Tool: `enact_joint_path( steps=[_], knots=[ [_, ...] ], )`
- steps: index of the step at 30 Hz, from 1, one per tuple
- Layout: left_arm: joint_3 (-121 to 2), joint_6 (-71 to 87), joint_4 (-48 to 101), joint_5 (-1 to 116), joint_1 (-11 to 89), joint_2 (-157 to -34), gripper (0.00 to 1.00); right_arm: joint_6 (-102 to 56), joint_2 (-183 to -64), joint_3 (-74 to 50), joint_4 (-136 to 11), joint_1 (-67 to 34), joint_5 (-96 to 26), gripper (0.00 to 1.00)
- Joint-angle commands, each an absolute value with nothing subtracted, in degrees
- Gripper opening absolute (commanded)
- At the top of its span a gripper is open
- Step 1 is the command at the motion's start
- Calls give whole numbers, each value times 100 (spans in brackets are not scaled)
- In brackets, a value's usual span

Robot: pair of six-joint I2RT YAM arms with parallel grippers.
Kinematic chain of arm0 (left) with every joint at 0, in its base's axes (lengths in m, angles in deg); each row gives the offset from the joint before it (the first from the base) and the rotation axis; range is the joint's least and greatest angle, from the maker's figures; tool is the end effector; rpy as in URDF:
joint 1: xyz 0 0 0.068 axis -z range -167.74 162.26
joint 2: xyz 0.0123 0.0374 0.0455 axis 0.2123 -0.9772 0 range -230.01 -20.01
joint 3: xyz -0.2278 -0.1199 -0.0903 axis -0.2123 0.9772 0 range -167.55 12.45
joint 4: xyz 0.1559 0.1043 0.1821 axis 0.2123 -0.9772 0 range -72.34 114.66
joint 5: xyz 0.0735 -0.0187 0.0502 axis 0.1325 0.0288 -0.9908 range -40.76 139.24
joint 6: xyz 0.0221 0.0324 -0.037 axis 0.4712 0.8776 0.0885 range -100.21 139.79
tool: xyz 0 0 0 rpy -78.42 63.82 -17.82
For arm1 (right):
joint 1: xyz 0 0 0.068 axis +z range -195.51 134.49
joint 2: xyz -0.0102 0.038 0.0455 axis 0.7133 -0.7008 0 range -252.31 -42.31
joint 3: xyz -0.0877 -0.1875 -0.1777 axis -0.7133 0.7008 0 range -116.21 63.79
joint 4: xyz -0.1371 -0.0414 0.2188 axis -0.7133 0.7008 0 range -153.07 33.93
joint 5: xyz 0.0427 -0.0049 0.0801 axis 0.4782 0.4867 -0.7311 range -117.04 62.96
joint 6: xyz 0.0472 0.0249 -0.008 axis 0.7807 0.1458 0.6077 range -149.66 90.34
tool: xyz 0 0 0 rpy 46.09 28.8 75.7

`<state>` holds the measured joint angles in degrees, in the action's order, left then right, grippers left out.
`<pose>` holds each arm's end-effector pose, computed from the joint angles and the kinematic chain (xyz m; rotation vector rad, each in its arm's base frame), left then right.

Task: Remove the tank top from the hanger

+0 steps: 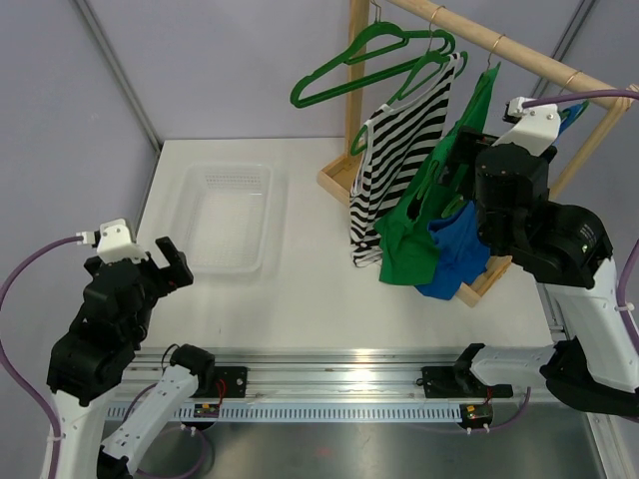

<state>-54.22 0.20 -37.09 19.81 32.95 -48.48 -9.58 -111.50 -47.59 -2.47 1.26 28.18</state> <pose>0.0432 0.0025 0.3961 -0.3084 1.9017 0.0399 0.1288 0.0942 0.5395 0.2232 1.7381 -0.0646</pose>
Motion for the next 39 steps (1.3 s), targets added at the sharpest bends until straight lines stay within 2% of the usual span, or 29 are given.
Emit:
enact_joint_path(
  steps=[1,6,8,10,12,17,19,22,23,29,33,37,39],
  knots=[
    [-5260,-42,-3353,2199,3318,-4804,99,-1085,-11034,-4820,-286,152,4350,88],
    [-5110,-68,-3229,2331,3318,-4831,99,-1515,-10989,-4599,-910,143,4816,83],
    [-5092,-77,-3203,2384,3318,-4840,99,-1639,-11121,-4651,-911,-154,4855,83],
    [-5066,-77,-3176,2437,3318,-4831,99,-1263,-11393,-5018,-307,-628,4110,83],
    [-5039,-69,-3168,2446,3318,-4804,99,-1006,-11560,-5091,20,-1227,3975,83],
    [-4969,-25,-3150,2446,3318,-4673,99,-1208,-11482,-4626,-505,-1605,3536,81],
    [-4951,-25,-3141,2455,3318,-4655,99,-1217,-11561,-4599,-489,-1772,3475,76],
    [-4943,-25,-3159,2481,3318,-4611,99,-1243,-11684,-4573,-497,-1993,3430,59],
    [-4934,-16,-3141,2490,3318,-4602,99,-1243,-11719,-4564,-506,-1993,3439,59],
    [-4855,-16,-3080,2560,3318,-4620,99,-1340,-11728,-4502,-629,-2002,3536,28],
    [-4837,-16,-3053,2560,3318,-4593,99,-1375,-11676,-4467,-691,-2002,3545,23],
    [-4855,2,-3053,2578,3318,-4611,99,-1585,-11561,-4485,-919,-2002,3519,0],
    [-4863,2,-3045,2586,3318,-4629,99,-1674,-11570,-4668,-1016,-2011,3518,0]
  ],
)
